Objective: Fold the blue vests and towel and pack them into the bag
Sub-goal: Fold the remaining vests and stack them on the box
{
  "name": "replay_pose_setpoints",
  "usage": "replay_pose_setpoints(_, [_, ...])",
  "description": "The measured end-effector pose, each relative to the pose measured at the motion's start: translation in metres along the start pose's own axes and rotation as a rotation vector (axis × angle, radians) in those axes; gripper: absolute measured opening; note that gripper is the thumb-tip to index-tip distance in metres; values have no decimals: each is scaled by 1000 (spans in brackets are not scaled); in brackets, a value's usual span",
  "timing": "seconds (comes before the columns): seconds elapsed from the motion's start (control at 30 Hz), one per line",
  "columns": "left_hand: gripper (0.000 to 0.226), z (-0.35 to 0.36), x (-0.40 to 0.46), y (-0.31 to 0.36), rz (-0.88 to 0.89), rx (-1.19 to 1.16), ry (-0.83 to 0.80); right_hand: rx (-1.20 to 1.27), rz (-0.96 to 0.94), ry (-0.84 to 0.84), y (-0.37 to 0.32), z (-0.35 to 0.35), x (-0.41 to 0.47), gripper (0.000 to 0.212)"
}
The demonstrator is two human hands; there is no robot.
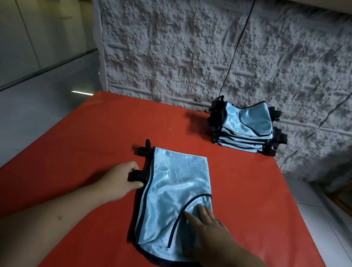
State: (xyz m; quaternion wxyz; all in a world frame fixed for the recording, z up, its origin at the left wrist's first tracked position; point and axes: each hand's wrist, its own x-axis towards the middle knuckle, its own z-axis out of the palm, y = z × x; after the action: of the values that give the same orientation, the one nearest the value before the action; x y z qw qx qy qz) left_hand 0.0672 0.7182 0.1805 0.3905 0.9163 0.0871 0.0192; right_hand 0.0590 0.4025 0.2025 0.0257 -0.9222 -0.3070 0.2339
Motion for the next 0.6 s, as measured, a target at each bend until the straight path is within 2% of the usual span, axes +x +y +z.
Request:
replay_pose_setpoints(0.13, [22, -6, 11, 6, -64, 59, 114, 25, 5, -35, 3, 2, 0, 94])
replay_pose_setpoints(0.3, [29, -22, 7, 3, -288, 217, 109, 30, 3, -41, 1, 2, -1, 113])
replay_pose_setpoints(0.37, [37, -25, -2, 13, -294, 336, 188, 28, 1, -39, 1, 2, -1, 112])
replay_pose_setpoints(0.4, [40, -23, -7, 23, -194, 377, 285, 32, -8, -28, 2, 0, 0, 106])
replay_pose_setpoints(0.47, [36, -11, -20, 51, 152, 338, 413, 48, -19, 102, 5, -8, 5, 75])
replay_pose_setpoints(0.53, [33, 16, -32, 72, 397, 317, 260, 95, 1, 338, 8, -13, 16, 45])
replay_pose_setpoints(0.57, [42, 33, -36, 76, 444, 380, 129, 131, -12, 436, 8, -13, 23, 41])
replay_pose_setpoints(0.6, [56, 47, -38, 75, 449, 495, -2, 164, -30, 475, 7, -10, 30, 48])
